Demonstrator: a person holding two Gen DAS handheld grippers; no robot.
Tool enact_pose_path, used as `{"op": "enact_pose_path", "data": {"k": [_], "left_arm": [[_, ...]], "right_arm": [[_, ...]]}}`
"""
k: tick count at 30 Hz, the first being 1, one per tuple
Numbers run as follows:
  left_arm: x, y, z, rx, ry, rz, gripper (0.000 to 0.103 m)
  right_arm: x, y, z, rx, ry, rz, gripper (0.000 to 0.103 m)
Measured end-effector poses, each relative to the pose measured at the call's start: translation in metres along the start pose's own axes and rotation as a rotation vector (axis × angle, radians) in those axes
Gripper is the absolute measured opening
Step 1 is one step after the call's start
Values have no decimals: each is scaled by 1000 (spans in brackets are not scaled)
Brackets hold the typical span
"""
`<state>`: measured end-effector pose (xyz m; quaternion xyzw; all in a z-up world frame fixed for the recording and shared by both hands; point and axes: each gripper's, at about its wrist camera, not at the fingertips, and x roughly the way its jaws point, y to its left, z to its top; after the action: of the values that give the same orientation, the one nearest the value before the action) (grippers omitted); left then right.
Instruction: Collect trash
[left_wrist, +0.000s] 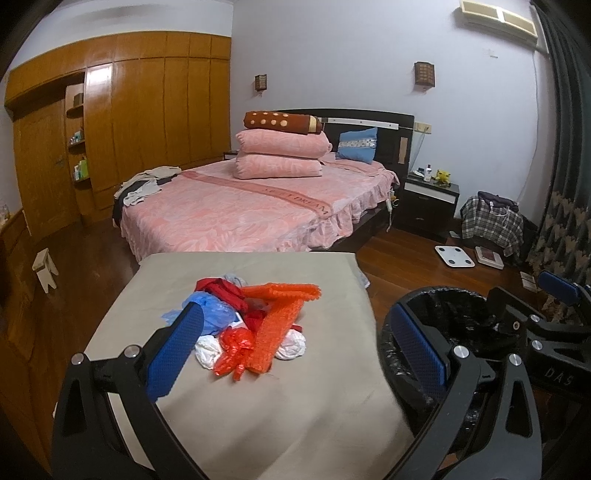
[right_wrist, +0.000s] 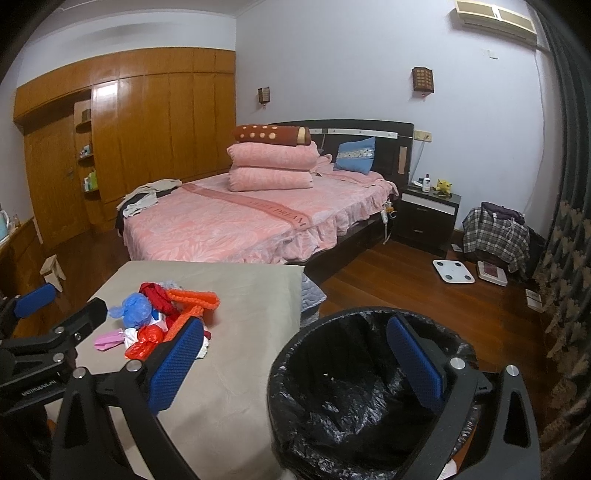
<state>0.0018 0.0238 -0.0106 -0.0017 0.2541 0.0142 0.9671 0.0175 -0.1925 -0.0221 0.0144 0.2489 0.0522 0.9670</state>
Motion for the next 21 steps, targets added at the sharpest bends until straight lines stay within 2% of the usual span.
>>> {"op": "enact_pose_path", "data": {"k": [8,12,21], "left_arm": [[31,46,-17,-23,14,77,98],[53,72,-28,-28,33,124,98],[105,111,-55,-30,89,194,96]], "right_arm": [[41,28,-11,-31,-6,64,97],[70,45,-19,-37,21,96,96],[150,76,-50,-35,146,135,80]]}}
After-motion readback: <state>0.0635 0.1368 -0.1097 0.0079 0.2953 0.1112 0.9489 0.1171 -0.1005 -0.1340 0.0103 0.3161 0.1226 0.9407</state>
